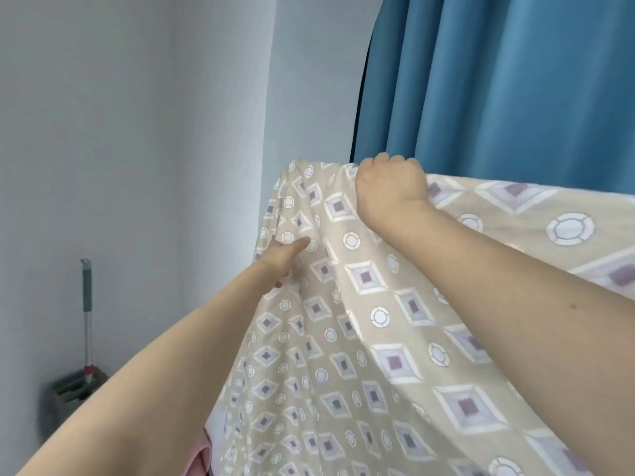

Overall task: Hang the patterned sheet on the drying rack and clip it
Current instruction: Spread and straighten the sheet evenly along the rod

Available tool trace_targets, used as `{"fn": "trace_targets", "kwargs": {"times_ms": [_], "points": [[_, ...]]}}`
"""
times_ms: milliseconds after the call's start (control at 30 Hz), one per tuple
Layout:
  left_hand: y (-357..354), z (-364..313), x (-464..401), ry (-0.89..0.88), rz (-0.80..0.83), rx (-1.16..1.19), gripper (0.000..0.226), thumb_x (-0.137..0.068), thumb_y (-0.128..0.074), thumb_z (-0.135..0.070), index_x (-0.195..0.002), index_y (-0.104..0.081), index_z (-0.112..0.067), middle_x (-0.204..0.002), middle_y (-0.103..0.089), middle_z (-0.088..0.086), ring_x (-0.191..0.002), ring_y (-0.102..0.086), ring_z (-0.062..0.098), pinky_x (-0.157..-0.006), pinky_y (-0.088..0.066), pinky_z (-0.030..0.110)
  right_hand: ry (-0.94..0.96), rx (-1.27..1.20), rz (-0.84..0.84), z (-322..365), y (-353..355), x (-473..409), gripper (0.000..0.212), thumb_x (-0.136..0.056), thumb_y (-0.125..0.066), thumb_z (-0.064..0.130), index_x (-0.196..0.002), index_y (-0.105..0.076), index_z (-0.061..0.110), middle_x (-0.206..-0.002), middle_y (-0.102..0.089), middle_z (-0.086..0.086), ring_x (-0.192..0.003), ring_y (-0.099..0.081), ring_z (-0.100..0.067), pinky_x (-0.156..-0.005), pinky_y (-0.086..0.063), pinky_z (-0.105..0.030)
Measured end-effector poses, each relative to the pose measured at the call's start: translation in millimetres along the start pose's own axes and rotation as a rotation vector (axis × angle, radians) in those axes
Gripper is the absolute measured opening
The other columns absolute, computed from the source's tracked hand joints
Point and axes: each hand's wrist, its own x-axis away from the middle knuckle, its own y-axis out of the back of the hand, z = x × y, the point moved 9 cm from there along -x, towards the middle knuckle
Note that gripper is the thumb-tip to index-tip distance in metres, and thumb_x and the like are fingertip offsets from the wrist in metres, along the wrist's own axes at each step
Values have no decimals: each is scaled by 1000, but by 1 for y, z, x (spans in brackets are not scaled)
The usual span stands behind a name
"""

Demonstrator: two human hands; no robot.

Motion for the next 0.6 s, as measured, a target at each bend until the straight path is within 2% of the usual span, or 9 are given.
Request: {"fn": "trace_targets", "kwargs": {"times_ms": [67, 133, 233, 267, 300, 367, 433, 533, 600], "points": [[0, 0, -10, -29, -62, -44, 87, -69, -64, -72, -128, -41, -14, -122, -56, 5, -103, -60, 28, -89, -49, 39, 11, -6, -23, 8, -5, -7, 36, -88, -49, 13, -123, -48, 6, -119, -54, -12, -104, -57, -28, -77, -38, -34], [-2, 0, -25, -60, -39, -43, 87, -65, -70, -71, -125, -42, -13, -118, -56, 1, -106, -60, 26, -90, -48, 37, 7, -12, 4, 23, -16, -22, 36, -87, -50, 12, -123, -49, 6, -118, -55, -12, -104, -57, -28, -76, -37, -34], [-15, -13, -45, -238, 10, -45, 51, -78, -71, -57, -105, -55, -17, -100, -63, -5, -92, -63, 16, -77, -49, 30, 8, -16, -40, 34, -18, -38, 29, -88, -54, 13, -117, -53, 7, -112, -58, -11, -99, -59, -27, -70, -33, -33], [-15, -20, -47, -299, -16, -78, 35, -84, -68, -48, -93, -57, -17, -89, -63, -5, -82, -62, 15, -71, -48, 29, 13, -20, -56, 36, -19, -40, 27, -89, -57, 14, -115, -55, 7, -110, -58, -10, -96, -60, -27, -68, -32, -33], [-14, -28, -48, -370, -54, -109, 29, -89, -63, -41, -81, -55, -15, -77, -59, -4, -72, -58, 15, -65, -45, 29, 16, -29, -70, 37, -19, -42, 24, -89, -57, 14, -112, -56, 8, -108, -59, -10, -94, -60, -27, -67, -31, -32], [-14, -36, -44, -471, -122, -195, 37, -96, -51, -38, -72, -50, -9, -62, -46, -2, -59, -46, 17, -57, -36, 30, 13, -40, -97, 37, -20, -42, 20, -88, -55, 9, -108, -56, 8, -105, -58, -9, -88, -58, -27, -65, -29, -33], [-12, -36, -34, -548, -161, -298, 44, -100, -40, -43, -70, -49, -11, -57, -45, -3, -55, -45, 18, -55, -35, 31, 2, -21, -109, 33, -21, -37, 23, -85, -53, 6, -108, -55, 7, -103, -58, -10, -83, -55, -27, -65, -28, -33], [-6, -16, -29, -531, -191, -476, 47, -102, -33, -45, -64, -37, -18, -60, -49, -1, -63, -53, 25, -58, -38, 33, -25, 25, -102, 25, -26, -32, 33, -83, -52, 6, -116, -50, 7, -106, -56, -10, -90, -56, -28, -68, -28, -34], [-5, -1, -33, -473, -148, -570, 47, -102, -31, -47, -64, -37, -20, -63, -51, 0, -66, -58, 29, -64, -44, 34, -40, 67, -104, 25, -31, -27, 42, -84, -50, 11, -126, -44, 9, -111, -53, -11, -98, -53, -28, -75, -31, -36]]}}
